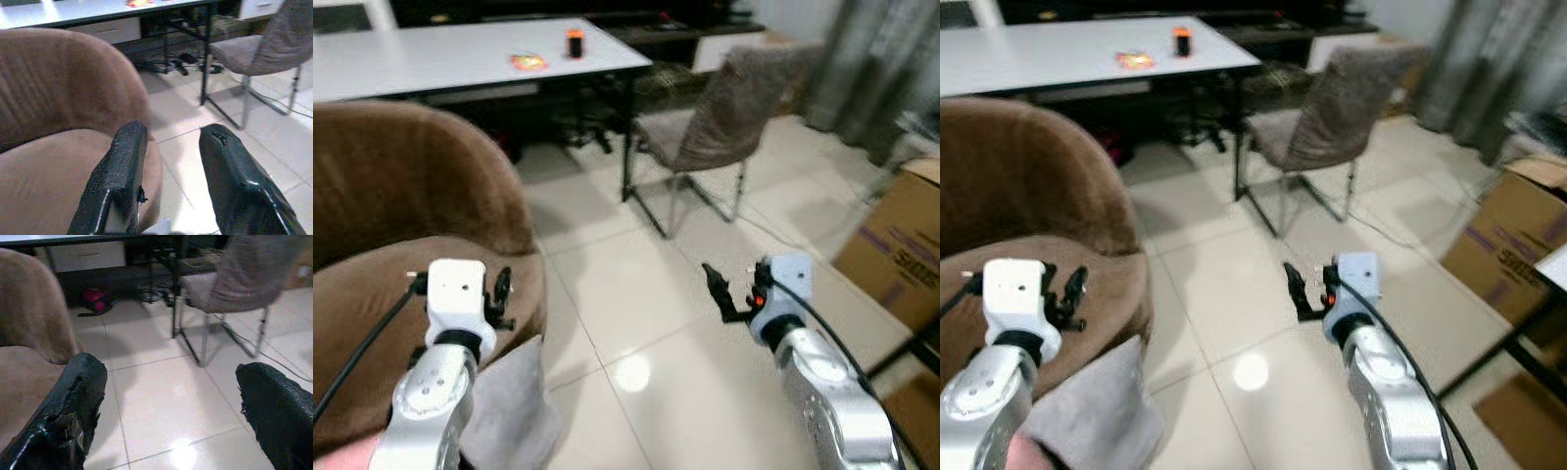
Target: Move the pillow to the sofa from floor
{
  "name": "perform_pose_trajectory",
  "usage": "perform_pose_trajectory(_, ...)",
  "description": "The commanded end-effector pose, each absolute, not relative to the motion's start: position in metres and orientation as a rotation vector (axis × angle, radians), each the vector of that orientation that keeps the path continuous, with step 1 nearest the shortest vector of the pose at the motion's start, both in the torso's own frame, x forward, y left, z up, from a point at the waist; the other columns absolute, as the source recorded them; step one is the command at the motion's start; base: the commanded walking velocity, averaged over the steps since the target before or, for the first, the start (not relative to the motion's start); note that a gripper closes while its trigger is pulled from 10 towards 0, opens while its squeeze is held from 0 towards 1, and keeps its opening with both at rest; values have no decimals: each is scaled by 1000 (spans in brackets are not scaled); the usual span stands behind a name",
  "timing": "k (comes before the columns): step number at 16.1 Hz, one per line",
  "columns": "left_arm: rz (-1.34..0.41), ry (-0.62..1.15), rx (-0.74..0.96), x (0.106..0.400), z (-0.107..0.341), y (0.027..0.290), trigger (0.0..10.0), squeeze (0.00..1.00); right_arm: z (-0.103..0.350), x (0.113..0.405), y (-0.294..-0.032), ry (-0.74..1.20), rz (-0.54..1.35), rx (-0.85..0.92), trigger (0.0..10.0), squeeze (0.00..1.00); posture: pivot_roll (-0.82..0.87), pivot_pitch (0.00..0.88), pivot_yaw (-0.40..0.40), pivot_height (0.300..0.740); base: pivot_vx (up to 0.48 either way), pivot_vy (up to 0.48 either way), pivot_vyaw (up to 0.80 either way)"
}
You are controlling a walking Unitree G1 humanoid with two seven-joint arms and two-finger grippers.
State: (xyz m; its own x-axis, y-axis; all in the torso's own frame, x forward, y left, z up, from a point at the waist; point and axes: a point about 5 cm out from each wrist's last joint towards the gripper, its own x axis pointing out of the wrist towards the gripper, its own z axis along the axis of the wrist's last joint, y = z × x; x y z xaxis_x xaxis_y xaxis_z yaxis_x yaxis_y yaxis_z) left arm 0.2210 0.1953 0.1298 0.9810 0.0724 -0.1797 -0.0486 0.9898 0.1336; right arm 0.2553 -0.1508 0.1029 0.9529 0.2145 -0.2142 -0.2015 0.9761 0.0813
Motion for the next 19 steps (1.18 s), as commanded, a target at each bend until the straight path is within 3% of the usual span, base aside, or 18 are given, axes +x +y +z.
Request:
perform_pose_trajectory(1,70,181,123,220,130,197,10000,0,105,258,-143,209,255,63,10000,1000,5,0,-32,740,0,0,0)
perform_pose_trajectory(5,40,193,97,217,131,195,10000,0,103,256,-130,233,314,61,10000,1000,2,0,-38,740,0,0,708)
perform_pose_trajectory(15,53,98,163,223,137,197,10000,0,99,259,-143,209,198,40,10000,1000,11,0,-40,740,0,0,800)
perform_pose_trajectory(19,53,103,141,222,134,199,10000,0,98,257,-147,223,142,81,10000,1000,3,0,-32,740,124,0,0)
